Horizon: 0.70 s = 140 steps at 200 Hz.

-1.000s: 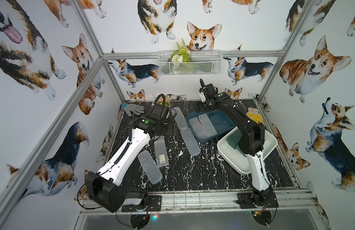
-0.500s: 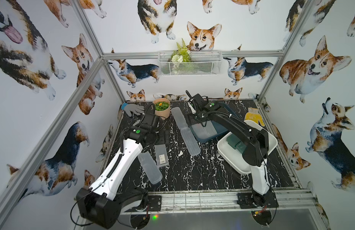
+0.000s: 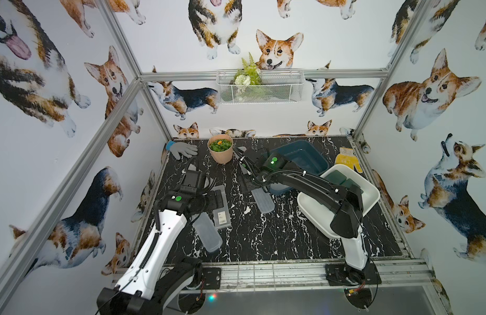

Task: Place the pencil cases by color into the storage box
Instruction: Pick up the pencil case from the center of the board.

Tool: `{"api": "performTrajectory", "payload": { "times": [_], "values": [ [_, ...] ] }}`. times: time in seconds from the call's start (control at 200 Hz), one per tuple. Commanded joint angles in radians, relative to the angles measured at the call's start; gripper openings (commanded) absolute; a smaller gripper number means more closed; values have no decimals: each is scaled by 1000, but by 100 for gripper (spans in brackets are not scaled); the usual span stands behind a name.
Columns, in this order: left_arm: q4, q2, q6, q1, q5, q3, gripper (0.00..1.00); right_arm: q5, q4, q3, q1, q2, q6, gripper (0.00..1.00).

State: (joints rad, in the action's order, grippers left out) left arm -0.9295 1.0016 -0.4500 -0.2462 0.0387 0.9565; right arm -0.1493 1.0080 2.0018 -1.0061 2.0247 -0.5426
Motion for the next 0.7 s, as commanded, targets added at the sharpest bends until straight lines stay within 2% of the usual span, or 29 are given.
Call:
{"api": "performTrajectory", "payload": {
  "times": [0.0,0.19,0.34,0.42,0.696],
  "values": [
    [15,-13,-25,21,-25,-28,94,-13,-42,-66,-16,-33,-166,86],
    [31,-34,-50,53,-17,-84,94,23,-142,-188,-26,-88,-277,86],
    [48,-7,-104,82,7,-94,94,24,-191,-263,-32,-150,-294,86],
    [55,1,-150,101,8,-160,94,28,-211,-304,-35,-186,-287,86],
    [12,29,-270,120,-150,-221,97,46,-253,-401,-49,-241,-246,86]
  ]
}}
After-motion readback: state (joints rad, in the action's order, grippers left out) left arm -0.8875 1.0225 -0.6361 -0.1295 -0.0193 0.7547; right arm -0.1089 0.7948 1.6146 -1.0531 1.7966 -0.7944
